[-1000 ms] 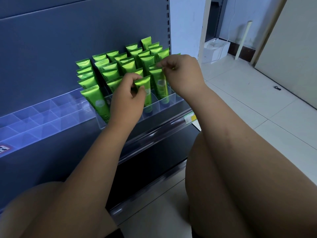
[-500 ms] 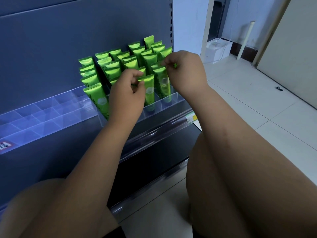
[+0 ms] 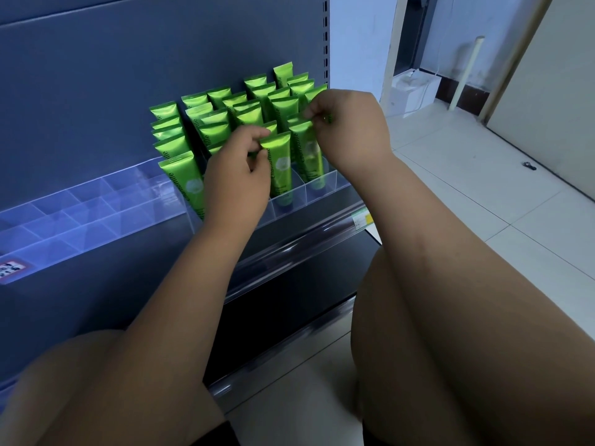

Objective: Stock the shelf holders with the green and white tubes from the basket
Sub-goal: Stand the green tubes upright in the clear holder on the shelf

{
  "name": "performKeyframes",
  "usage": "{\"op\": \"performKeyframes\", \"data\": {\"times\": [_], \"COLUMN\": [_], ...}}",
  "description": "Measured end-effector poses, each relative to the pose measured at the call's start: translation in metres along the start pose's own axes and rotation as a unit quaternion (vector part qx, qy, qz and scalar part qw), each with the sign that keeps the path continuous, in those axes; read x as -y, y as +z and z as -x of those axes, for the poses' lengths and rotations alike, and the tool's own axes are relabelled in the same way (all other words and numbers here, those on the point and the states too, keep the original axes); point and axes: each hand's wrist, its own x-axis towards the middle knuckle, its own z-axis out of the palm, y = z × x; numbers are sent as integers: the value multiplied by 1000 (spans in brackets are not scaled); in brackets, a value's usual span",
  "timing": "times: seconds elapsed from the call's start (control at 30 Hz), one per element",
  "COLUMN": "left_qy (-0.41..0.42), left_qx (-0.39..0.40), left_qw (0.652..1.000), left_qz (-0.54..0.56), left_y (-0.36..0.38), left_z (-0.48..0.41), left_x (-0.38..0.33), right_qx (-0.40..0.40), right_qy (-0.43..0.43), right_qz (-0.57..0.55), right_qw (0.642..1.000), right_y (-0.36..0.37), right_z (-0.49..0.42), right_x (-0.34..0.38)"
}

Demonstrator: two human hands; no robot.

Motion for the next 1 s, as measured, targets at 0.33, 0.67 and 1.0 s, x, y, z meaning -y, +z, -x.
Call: {"op": "performKeyframes", "data": {"times": [0.33,0.67,1.0], "left_qy": [-10,20,78], "left_qx": [-16,-8,-1], "left_qw": [1000,999,985], "left_qz": [-3,-28,-155], "left_y": [-2,-1,-7], "left_z": [2,3,11], "left_x": [-6,-7,-23], "right_qx": [-2,-3,-5], "right_qy": [19,-11,-46], "right_qz": [-26,18,61], "right_qw": [999,1000,997], "right_y": [-5,-4,-8], "right_z": [1,4,14], "right_x": [-3,1,11]}}
